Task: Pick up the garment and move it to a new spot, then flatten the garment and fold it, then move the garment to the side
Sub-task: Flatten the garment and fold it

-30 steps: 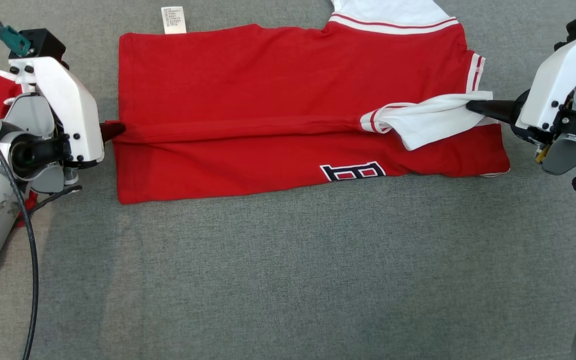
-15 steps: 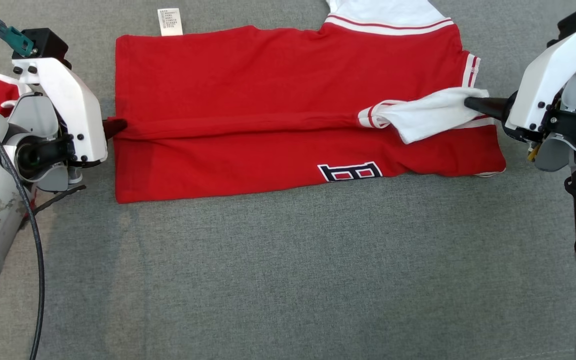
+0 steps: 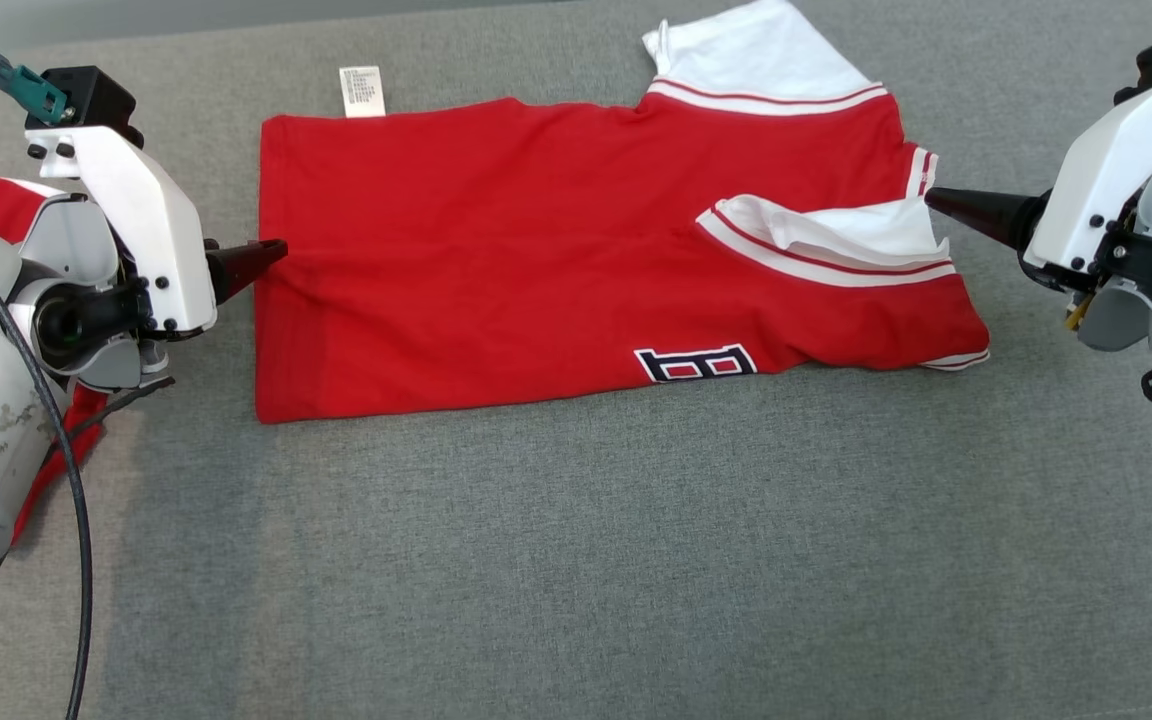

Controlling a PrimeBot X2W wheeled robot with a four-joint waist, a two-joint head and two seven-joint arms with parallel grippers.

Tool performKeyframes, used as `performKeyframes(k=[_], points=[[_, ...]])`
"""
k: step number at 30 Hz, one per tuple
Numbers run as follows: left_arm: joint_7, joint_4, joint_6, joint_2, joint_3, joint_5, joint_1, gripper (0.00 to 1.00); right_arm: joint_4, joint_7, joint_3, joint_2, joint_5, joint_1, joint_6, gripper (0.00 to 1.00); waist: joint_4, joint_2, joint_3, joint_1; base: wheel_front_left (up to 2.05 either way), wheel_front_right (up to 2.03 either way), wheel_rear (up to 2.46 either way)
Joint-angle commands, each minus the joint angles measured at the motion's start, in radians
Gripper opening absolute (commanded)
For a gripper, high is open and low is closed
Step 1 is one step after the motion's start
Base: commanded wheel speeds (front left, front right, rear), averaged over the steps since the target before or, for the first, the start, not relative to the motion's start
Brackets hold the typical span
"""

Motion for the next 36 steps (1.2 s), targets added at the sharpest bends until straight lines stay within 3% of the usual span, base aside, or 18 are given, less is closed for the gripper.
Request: performKeyframes(k=[1, 9, 13, 17, 25, 31, 36], points=[[-0.019, -0.007, -0.008, 0.007, 0.001, -0.001, 0.018, 1.0, -0.016, -0.027, 0.014, -0.015, 0.017, 0.029, 0.0, 1.0, 0.001, 0.0, -0.024, -0.0001, 0.0, 0.0, 0.0], [-0.182, -0.088, -0.021, 0.045, -0.004, 0.037, 0.121, 1.0, -0.168, -0.201, 0.144, -0.077, 0.093, 0.161, 0.0, 1.0, -0.003, 0.0, -0.093, -0.0001, 0.0, 0.0, 0.0], [-0.292, -0.125, 0.004, 0.055, 0.012, 0.057, 0.178, 1.0, -0.224, -0.283, 0.186, -0.104, 0.119, 0.219, 0.0, 1.0, -0.003, 0.0, -0.111, -0.0001, 0.0, 0.0, 0.0], [-0.475, -0.202, 0.071, 0.072, 0.048, 0.082, 0.278, 1.0, -0.281, -0.401, 0.231, -0.146, 0.148, 0.3, 0.0, 1.0, -0.006, 0.0, -0.131, -0.0001, 0.0, 0.0, 0.0], [-0.685, -0.345, 0.176, 0.09, 0.091, 0.094, 0.453, 1.0, -0.277, -0.595, 0.243, -0.15, 0.163, 0.427, 0.0, 1.0, -0.003, 0.0, -0.132, -0.0001, 0.0, 0.0, 0.0], [-0.813, -0.411, 0.241, 0.084, 0.104, 0.122, 0.547, 1.0, -0.236, -0.702, 0.259, -0.149, 0.2, 0.496, 0.0, 1.0, 0.004, 0.0, -0.125, -0.0001, 0.0, 0.0, 0.0], [-0.86, -0.423, 0.27, 0.065, 0.11, 0.123, 0.598, 1.0, -0.203, -0.782, 0.285, -0.15, 0.235, 0.529, 0.0, 1.0, 0.005, 0.0, -0.126, -0.0001, 0.0, 0.0, 0.0]])
